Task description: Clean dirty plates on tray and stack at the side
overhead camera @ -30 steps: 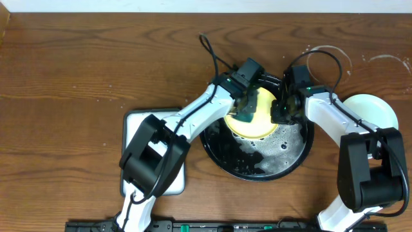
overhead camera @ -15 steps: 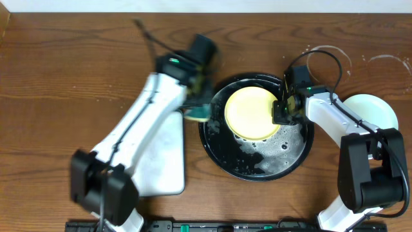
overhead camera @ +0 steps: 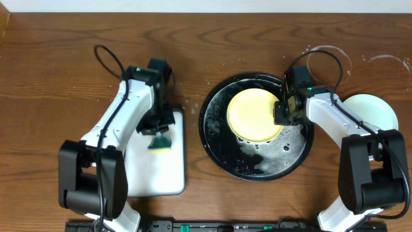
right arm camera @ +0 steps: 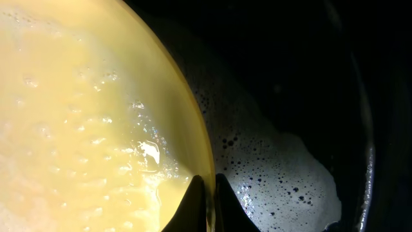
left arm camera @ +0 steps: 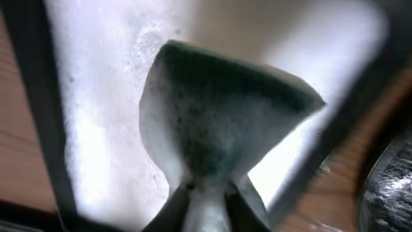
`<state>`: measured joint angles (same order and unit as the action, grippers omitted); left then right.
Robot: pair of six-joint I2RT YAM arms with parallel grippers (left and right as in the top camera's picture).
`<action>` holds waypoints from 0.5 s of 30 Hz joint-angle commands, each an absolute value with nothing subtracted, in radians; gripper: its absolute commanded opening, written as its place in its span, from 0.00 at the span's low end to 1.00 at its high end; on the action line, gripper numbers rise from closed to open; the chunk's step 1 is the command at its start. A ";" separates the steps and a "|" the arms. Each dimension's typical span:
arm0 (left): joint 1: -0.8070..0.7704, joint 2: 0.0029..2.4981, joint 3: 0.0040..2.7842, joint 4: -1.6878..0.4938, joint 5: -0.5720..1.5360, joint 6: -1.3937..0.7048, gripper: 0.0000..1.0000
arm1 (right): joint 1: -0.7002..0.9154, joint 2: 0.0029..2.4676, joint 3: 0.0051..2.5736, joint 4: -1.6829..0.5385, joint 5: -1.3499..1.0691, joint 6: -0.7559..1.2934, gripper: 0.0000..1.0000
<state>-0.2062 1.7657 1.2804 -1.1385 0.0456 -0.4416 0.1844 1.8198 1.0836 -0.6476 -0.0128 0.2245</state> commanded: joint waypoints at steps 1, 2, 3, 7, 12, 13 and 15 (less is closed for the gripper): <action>-0.169 1.766 1.264 -1.117 0.033 -0.438 0.29 | 0.176 1.810 1.068 -0.661 0.047 0.160 0.01; -0.161 1.766 1.264 -1.112 0.033 -0.438 0.33 | 0.176 1.805 1.075 -0.672 0.045 0.147 0.01; -0.154 1.766 1.264 -1.108 0.033 -0.438 0.37 | 0.177 1.801 1.081 -0.682 0.045 0.134 0.01; -0.146 1.766 1.264 -1.104 0.033 -0.438 0.53 | 0.184 1.732 1.107 -0.715 0.057 0.110 0.01; -0.146 1.766 1.264 -1.105 0.033 -0.438 0.69 | 0.231 1.587 1.113 -0.731 0.132 0.110 0.01; -0.146 1.766 1.264 -1.105 0.033 -0.438 0.77 | 0.245 1.560 1.113 -0.732 0.155 0.110 0.01; -0.146 1.766 1.264 -1.105 0.033 -0.439 0.78 | 0.276 1.505 1.113 -0.732 0.207 0.093 0.01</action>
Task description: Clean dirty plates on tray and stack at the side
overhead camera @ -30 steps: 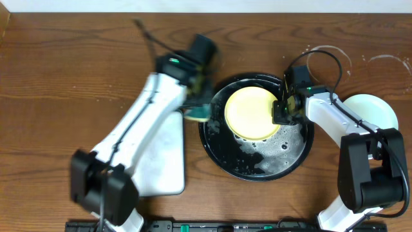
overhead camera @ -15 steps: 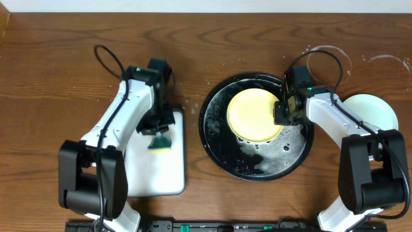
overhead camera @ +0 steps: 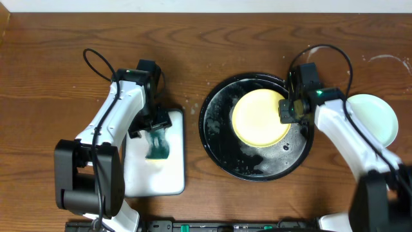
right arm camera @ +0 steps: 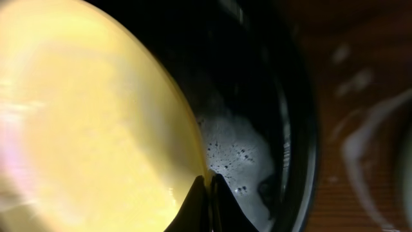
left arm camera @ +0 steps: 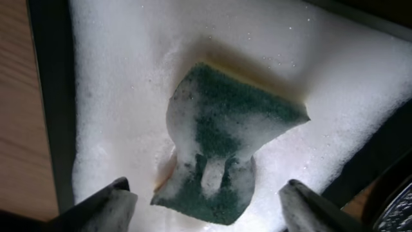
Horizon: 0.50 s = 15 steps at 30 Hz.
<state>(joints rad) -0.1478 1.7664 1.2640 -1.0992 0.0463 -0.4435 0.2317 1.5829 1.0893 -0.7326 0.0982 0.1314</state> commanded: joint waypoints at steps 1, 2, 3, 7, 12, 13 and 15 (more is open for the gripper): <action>-0.146 1.766 1.264 -1.105 0.033 -0.438 0.78 | 0.292 1.481 1.113 -0.731 0.228 0.076 0.01; -0.146 1.766 1.264 -1.105 0.033 -0.439 0.78 | 0.303 1.466 1.113 -0.730 0.242 0.065 0.01; -0.146 1.766 1.264 -1.105 0.033 -0.439 0.79 | 0.321 1.441 1.113 -0.728 0.272 0.049 0.01; -0.146 1.766 1.264 -1.105 0.033 -0.439 0.79 | 0.377 1.385 1.113 -0.722 0.377 -0.019 0.01; -0.146 1.766 1.264 -1.105 0.033 -0.439 0.79 | 0.464 1.356 1.113 -0.720 0.599 -0.115 0.01; -0.146 1.766 1.264 -1.105 0.033 -0.439 0.79 | 0.483 1.354 1.113 -0.718 0.645 -0.127 0.01; -0.146 1.766 1.264 -1.105 0.033 -0.439 0.79 | 0.525 1.350 1.113 -0.707 0.734 -0.157 0.01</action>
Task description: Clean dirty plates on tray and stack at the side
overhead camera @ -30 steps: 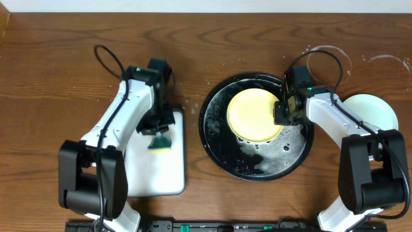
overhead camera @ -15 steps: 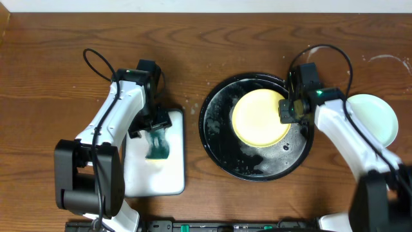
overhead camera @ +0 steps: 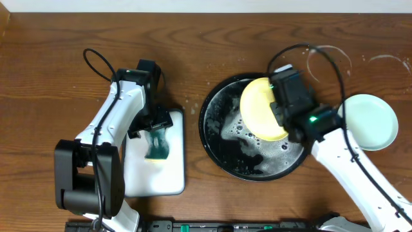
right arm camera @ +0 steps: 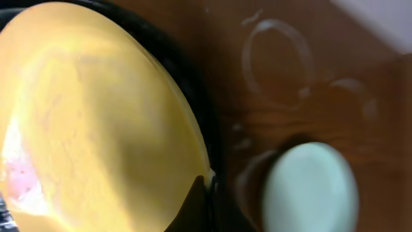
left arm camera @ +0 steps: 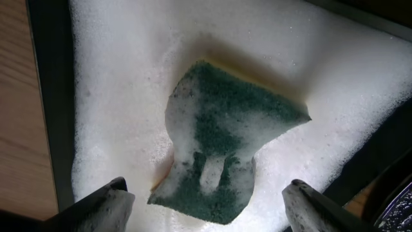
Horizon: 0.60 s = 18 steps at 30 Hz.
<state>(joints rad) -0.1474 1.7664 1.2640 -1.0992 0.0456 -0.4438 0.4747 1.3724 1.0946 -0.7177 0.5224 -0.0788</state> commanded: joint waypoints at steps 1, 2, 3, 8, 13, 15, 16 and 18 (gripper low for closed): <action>-0.146 1.766 1.264 -1.105 0.033 -0.439 0.79 | 0.572 1.348 1.113 -0.694 0.815 -0.186 0.01; -0.146 1.766 1.264 -1.105 0.033 -0.439 0.79 | 0.593 1.348 1.113 -0.688 0.846 -0.194 0.01; -0.146 1.766 1.264 -1.105 0.033 -0.439 0.79 | 0.618 1.348 1.113 -0.683 0.884 -0.204 0.01; -0.146 1.766 1.264 -1.105 0.033 -0.438 0.80 | 0.724 1.348 1.113 -0.664 1.051 -0.253 0.01; -0.146 1.766 1.264 -1.105 0.033 -0.439 0.80 | 0.842 1.348 1.113 -0.617 1.259 -0.324 0.01; -0.146 1.766 1.264 -1.105 0.033 -0.438 0.80 | 0.875 1.348 1.113 -0.601 1.301 -0.339 0.01; -0.146 1.766 1.264 -1.105 0.033 -0.438 0.80 | 0.889 1.348 1.113 -0.592 1.322 -0.344 0.01; -0.146 1.766 1.264 -1.105 0.033 -0.439 0.80 | 0.915 1.348 1.113 -0.577 1.363 -0.357 0.01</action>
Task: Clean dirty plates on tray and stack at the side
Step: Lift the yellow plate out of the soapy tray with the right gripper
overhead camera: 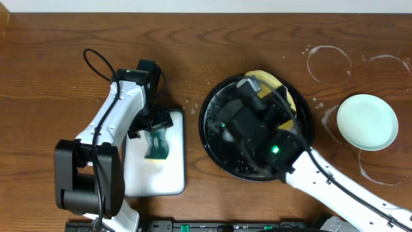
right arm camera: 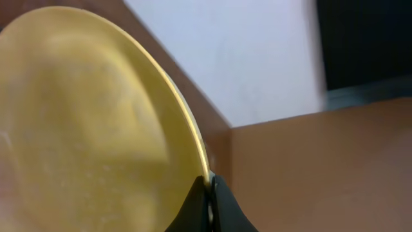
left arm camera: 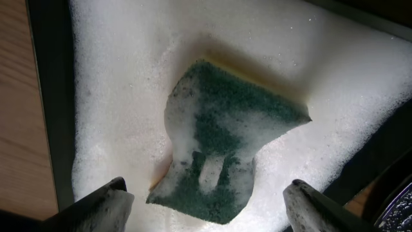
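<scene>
A soapy green sponge (left arm camera: 222, 154) lies on the foam in the white tray (overhead camera: 154, 177). My left gripper (left arm camera: 206, 209) stands open over it, one finger (left arm camera: 96, 206) on each side and apart from it. My right gripper (right arm camera: 208, 188) is shut on the rim of the yellow plate (right arm camera: 90, 129), which it holds tilted and lifted above the round black tray (overhead camera: 206, 129). In the overhead view the raised right arm (overhead camera: 257, 132) hides most of that tray, and only a part of the yellow plate (overhead camera: 278, 87) shows behind it.
A mint-green plate (overhead camera: 367, 121) sits on the wooden table to the right of the black tray. Wet rings mark the wood at the back right (overhead camera: 328, 63). Suds lie in the black tray.
My right arm has risen higher with the yellow plate, closer to the overhead camera, and the plate is tipped more steeply. The left gripper and the sponge have not moved.
At first my left gripper was shut on the sponge over the white tray, and my right gripper pinched the yellow plate lying in the black tray. Then the left was open with the sponge on the foam. After that the plate was tilted up, and now it hangs higher.
</scene>
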`<state>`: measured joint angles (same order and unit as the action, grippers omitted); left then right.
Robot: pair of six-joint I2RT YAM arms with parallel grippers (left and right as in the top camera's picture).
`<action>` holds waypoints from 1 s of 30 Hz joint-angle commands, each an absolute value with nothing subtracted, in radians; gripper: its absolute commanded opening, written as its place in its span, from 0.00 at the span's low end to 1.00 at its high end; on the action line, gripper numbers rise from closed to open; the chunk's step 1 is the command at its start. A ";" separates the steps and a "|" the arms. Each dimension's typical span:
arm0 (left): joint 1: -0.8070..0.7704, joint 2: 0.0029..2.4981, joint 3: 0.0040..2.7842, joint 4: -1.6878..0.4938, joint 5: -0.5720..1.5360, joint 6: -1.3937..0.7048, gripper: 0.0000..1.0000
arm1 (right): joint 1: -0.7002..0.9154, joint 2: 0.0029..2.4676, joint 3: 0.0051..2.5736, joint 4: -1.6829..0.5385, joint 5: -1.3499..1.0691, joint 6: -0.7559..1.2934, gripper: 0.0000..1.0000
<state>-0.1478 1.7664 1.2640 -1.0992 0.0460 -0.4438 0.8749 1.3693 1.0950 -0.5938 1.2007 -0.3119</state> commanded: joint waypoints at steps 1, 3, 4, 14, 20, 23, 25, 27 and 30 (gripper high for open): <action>-0.146 1.766 1.264 -1.105 0.033 -0.439 0.80 | 0.921 1.348 1.113 -0.574 1.372 -0.361 0.01; -0.146 1.766 1.264 -1.105 0.033 -0.439 0.80 | 0.938 1.348 1.113 -0.571 1.396 -0.367 0.01; -0.146 1.766 1.264 -1.105 0.033 -0.439 0.80 | 0.944 1.348 1.113 -0.571 1.401 -0.369 0.01; -0.146 1.766 1.264 -1.105 0.033 -0.439 0.80 | 0.951 1.348 1.113 -0.556 1.407 -0.376 0.01; -0.146 1.766 1.264 -1.105 0.033 -0.439 0.80 | 0.951 1.348 1.113 -0.556 1.407 -0.376 0.01; -0.146 1.766 1.264 -1.105 0.033 -0.439 0.80 | 0.950 1.348 1.113 -0.556 1.407 -0.375 0.01; -0.146 1.766 1.264 -1.105 0.033 -0.439 0.80 | 0.950 1.348 1.113 -0.552 1.407 -0.375 0.01; -0.146 1.766 1.264 -1.105 0.033 -0.439 0.80 | 0.950 1.348 1.113 -0.548 1.407 -0.374 0.01; -0.146 1.766 1.264 -1.105 0.033 -0.438 0.80 | 0.948 1.348 1.113 -0.532 1.406 -0.374 0.01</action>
<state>-0.1478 1.7664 1.2640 -1.0992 0.0456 -0.4438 0.9440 1.3693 1.0950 -0.5476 1.3659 -0.3737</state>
